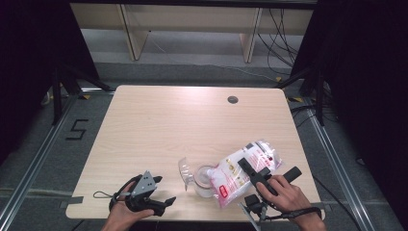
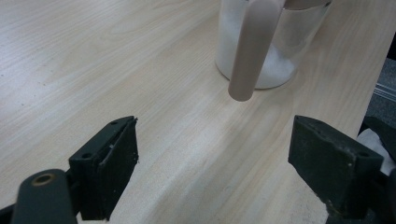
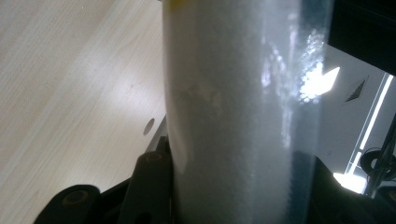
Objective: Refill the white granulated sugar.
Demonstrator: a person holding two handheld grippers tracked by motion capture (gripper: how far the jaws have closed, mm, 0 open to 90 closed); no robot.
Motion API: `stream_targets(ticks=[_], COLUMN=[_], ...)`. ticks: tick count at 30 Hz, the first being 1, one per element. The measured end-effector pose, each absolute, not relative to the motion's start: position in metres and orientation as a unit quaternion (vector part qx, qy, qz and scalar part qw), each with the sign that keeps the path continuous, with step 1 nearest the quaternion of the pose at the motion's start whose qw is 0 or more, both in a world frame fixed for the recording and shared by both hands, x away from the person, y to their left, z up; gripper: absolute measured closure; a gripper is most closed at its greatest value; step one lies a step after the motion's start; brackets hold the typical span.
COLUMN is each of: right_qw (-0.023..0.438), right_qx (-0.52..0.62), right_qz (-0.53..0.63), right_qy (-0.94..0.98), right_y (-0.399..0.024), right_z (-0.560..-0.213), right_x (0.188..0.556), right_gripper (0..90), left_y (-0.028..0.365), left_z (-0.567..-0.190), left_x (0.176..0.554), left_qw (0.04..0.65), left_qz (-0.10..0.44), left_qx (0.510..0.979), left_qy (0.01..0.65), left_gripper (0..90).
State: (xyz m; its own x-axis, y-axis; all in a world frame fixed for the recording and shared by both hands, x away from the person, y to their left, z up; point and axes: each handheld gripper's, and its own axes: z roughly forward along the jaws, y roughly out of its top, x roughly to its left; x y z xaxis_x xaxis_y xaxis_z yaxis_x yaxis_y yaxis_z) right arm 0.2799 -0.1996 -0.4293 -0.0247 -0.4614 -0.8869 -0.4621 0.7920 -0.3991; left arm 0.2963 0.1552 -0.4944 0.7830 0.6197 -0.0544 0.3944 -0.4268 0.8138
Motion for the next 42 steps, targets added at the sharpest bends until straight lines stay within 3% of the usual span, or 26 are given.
stream_targets(ticks=[42], right_qw=[0.616], right_qx=[-0.319], right_qz=[0.001], right_qy=[0.72], right_y=[-0.2018], right_z=[-0.4292], right_x=[0.2786], right_gripper=[68.5], left_y=[0.1551], left_z=[-0.4949], left_x=[0.2963], left_qw=[0.444], left_qz=[0.127], left_qx=[0.834], left_qy=[0.303], left_gripper=[15.4])
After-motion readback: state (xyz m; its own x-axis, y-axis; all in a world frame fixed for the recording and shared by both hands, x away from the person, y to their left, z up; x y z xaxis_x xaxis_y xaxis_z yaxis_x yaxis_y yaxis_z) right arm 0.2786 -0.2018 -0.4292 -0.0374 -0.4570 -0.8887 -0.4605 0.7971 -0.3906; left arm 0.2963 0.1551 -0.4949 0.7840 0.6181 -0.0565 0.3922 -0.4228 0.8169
